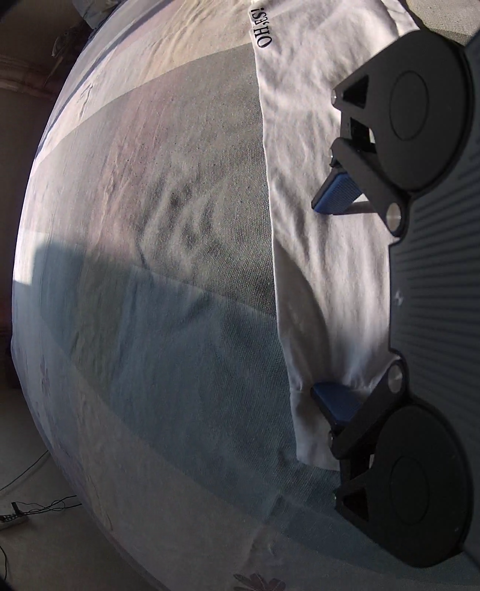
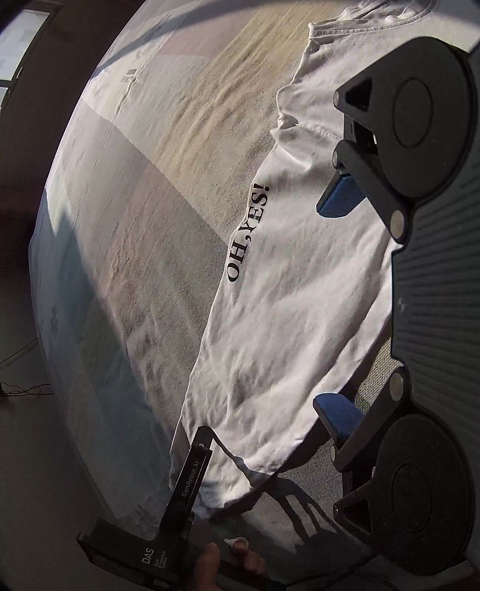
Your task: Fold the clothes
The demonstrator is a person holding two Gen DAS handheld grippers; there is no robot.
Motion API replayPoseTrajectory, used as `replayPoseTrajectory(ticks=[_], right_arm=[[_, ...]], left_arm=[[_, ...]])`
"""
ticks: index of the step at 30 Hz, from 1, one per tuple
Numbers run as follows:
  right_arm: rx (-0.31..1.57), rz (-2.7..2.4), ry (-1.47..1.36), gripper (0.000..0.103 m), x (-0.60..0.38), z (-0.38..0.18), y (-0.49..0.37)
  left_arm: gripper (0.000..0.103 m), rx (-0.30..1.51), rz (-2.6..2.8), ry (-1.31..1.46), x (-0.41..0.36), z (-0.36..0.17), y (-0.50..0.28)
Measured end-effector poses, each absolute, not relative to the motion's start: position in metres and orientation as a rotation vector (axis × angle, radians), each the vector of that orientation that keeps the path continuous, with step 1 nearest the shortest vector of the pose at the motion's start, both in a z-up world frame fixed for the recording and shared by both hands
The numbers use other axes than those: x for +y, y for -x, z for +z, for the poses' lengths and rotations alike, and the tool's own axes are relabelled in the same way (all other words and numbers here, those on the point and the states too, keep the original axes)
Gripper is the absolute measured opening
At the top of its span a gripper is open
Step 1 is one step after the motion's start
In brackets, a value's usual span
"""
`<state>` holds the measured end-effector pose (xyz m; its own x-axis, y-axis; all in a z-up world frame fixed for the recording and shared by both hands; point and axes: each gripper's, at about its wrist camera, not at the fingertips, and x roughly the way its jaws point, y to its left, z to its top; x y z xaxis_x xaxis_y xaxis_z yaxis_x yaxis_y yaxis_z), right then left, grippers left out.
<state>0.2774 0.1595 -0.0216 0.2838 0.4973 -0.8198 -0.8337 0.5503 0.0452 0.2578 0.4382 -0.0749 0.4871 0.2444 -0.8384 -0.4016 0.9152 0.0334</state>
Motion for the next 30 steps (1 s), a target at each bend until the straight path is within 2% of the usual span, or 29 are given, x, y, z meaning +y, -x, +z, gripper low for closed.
replayPoseTrajectory(ticks=[3,8,14,22,30], right_arm=[[0.902,0.930,0.444,0.103,0.183,-0.033,-0.285],[0.908,0.910,0.464,0.103,0.200,-0.057,-0.294],[0.911,0.904,0.468,0.103,0.200,-0.057,-0.288],[0.915,0.898,0.475,0.103,0.198,-0.057,-0.280],[0.918,0.891,0.481,0.103,0.197,-0.057,-0.272]], left_arm=[[0.102,0.980,0.395,0.150,0.441,-0.076,-0.262],[0.102,0.966,0.418,0.178,0.460,-0.072,-0.263],[0.101,0.937,0.382,0.168,0.445,-0.043,-0.243],[0.102,1.045,0.344,0.153,0.431,-0.069,-0.212],[0.100,1.013,0.321,0.122,0.436,-0.047,-0.209]])
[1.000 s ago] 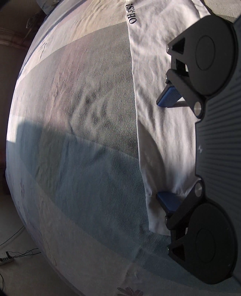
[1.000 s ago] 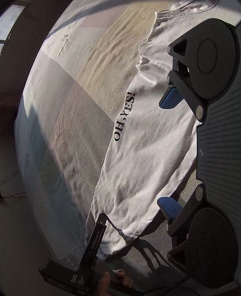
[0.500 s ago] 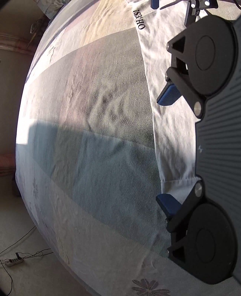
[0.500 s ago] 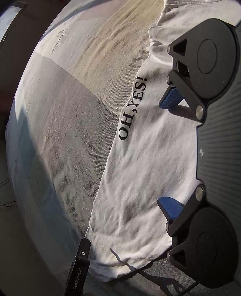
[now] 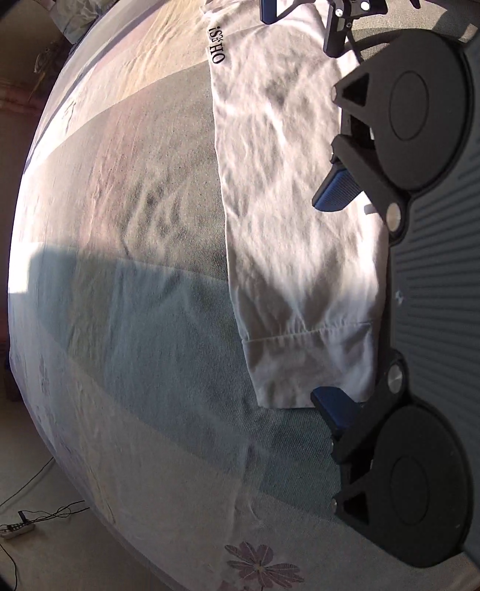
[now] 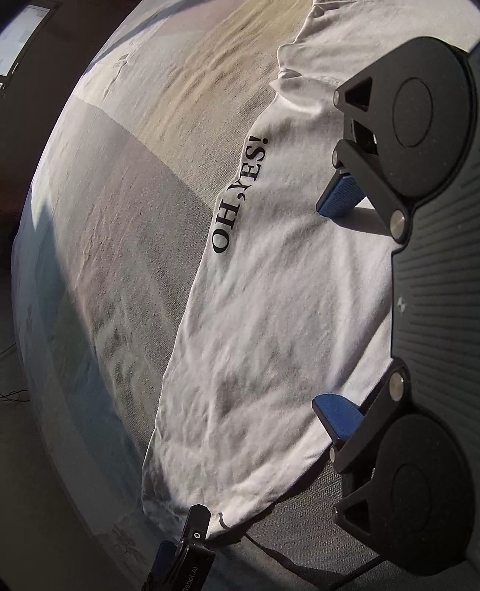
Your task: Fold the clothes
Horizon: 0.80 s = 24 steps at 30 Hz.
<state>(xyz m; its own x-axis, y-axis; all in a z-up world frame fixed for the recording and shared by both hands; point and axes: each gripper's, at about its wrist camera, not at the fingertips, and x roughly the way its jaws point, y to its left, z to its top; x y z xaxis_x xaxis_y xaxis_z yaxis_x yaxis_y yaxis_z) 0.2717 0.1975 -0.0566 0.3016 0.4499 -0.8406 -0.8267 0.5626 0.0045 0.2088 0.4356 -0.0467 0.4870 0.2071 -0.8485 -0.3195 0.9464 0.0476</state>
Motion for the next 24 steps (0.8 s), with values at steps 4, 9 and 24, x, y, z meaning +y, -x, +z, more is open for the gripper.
replayPoseTrajectory(ticks=[4,9,24], right_arm=[[0.922,0.887,0.483,0.103,0.197,-0.056,-0.268],[0.951,0.864,0.429,0.103,0.190,-0.044,-0.275],[0.828,0.505,0.307,0.103,0.084,-0.051,-0.362]], left_arm=[[0.102,1.051,0.281,0.113,0.428,-0.057,-0.217],[0.101,1.089,0.358,0.174,0.431,-0.061,-0.221],[0.103,1.055,0.214,0.141,0.376,-0.076,-0.245]])
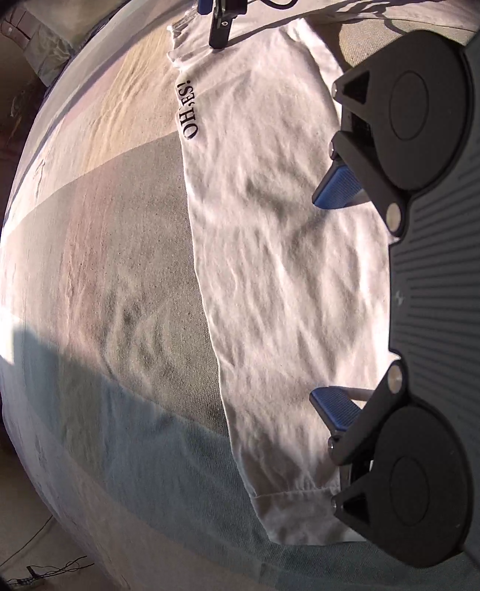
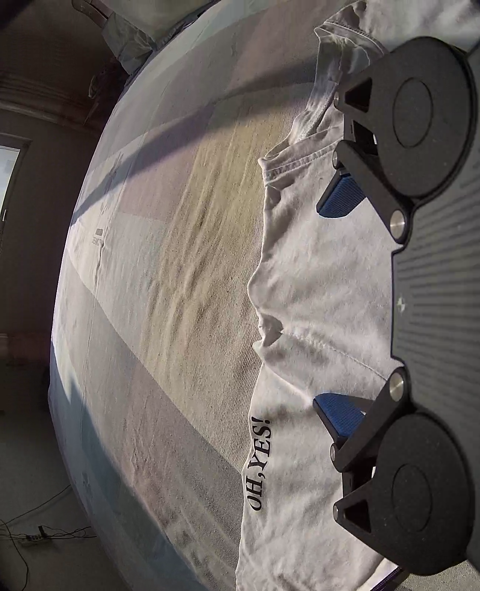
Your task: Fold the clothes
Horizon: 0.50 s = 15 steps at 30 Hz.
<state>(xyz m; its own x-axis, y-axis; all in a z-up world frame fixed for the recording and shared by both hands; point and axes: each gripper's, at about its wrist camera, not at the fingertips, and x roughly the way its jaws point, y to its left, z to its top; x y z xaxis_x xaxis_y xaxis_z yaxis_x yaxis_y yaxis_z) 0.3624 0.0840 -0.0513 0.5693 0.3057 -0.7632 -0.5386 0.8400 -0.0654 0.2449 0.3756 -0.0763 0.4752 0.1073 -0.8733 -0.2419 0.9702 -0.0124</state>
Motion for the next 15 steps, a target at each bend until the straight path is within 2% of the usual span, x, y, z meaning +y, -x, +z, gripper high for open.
replayPoseTrajectory(ticks=[6,10,15], right_arm=[[0.879,0.532,0.257,0.103,0.107,-0.066,-0.408],[0.864,0.511,0.265,0.103,0.108,-0.044,-0.403],[0.910,0.612,0.225,0.103,0.102,-0.039,-0.368]], left_arm=[[0.102,1.067,0.244,0.104,0.370,-0.063,-0.248],[0.102,1.001,0.215,0.061,0.371,-0.053,-0.256],[0.102,1.040,0.262,0.115,0.395,-0.070,-0.256]])
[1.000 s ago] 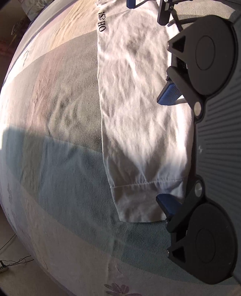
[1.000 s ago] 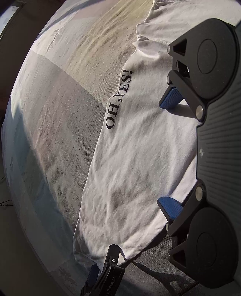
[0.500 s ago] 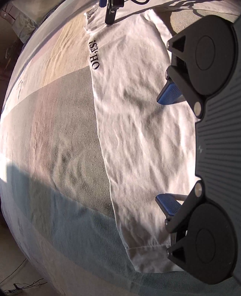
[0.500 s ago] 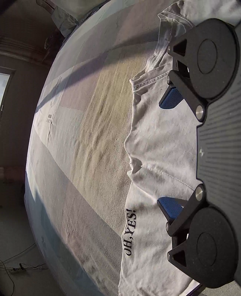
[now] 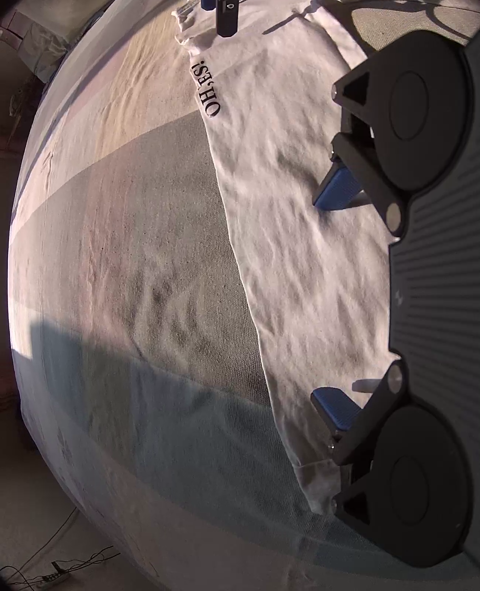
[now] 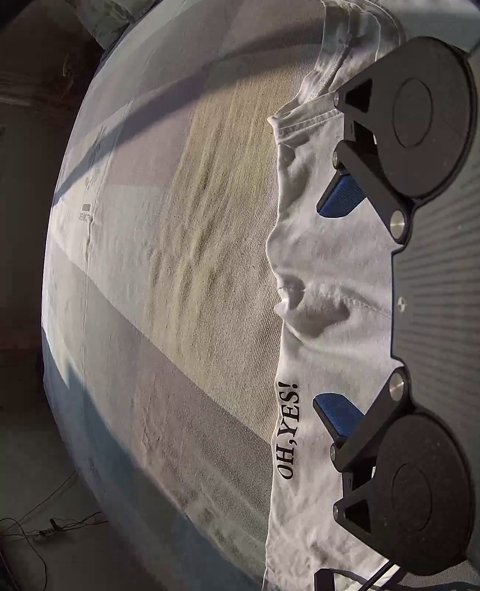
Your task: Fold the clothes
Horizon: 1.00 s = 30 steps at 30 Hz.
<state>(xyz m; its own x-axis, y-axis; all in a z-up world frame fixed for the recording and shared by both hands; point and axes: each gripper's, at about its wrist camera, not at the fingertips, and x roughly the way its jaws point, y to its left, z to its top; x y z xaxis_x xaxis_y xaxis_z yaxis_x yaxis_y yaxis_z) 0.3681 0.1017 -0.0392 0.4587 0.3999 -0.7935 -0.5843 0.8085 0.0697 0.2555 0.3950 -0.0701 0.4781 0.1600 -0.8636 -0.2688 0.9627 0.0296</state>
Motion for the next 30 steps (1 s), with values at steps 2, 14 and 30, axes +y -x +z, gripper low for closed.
replayPoseTrajectory(ticks=[2,14,30], right_arm=[[0.914,0.613,0.234,0.103,0.111,-0.044,-0.374],[0.959,0.608,0.276,0.103,0.148,-0.061,-0.402],[0.834,0.651,0.237,0.103,0.066,0.001,-0.365]], left_arm=[[0.103,1.041,0.282,0.159,0.407,-0.074,-0.251],[0.103,1.064,0.304,0.184,0.417,-0.075,-0.254],[0.102,0.987,0.254,0.003,0.340,-0.025,-0.256]])
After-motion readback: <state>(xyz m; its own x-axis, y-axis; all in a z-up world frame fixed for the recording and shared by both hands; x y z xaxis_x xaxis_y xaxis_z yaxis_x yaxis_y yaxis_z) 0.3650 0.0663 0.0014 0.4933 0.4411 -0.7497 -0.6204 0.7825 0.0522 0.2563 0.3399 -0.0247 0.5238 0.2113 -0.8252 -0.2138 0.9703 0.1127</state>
